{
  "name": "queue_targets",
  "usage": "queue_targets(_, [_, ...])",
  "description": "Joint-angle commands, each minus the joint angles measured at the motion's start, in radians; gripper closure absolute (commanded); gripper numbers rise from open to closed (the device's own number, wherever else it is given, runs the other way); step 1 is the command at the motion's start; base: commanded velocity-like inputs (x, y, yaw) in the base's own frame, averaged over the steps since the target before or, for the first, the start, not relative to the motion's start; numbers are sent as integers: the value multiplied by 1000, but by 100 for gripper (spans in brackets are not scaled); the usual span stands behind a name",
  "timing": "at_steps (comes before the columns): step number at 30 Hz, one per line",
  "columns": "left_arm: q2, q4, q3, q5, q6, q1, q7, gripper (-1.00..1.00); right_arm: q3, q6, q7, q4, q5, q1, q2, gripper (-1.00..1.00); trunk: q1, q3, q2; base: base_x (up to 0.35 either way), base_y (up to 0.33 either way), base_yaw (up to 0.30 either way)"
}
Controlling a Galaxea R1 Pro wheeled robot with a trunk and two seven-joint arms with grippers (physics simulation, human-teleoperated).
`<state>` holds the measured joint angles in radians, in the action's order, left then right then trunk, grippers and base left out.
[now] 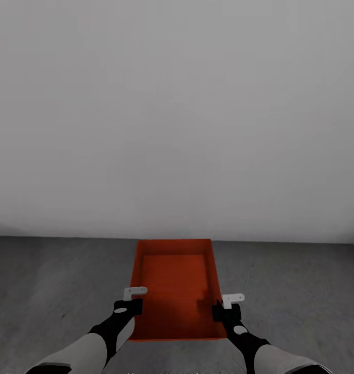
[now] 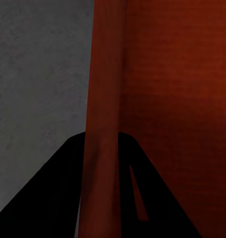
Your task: Move the two storage containers from the living room to the garage. In the garage, place one container on the floor and stack the other container on top of it (either order is fine).
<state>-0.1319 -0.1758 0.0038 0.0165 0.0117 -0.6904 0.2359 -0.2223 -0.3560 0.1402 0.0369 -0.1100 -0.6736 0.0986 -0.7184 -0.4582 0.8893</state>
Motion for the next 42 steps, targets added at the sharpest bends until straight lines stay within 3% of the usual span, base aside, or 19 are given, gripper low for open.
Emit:
queue_targets(1, [49,-28,61,40,1,-1,10,100,15,-6,3,-1,-20,0,-2,100,0,-3,1,0,0,0])
queue_targets(42, [49,-28,61,40,1,-1,10,100,15,-6,4,-1,-20,0,-2,100,0,-67,1,0,0,0])
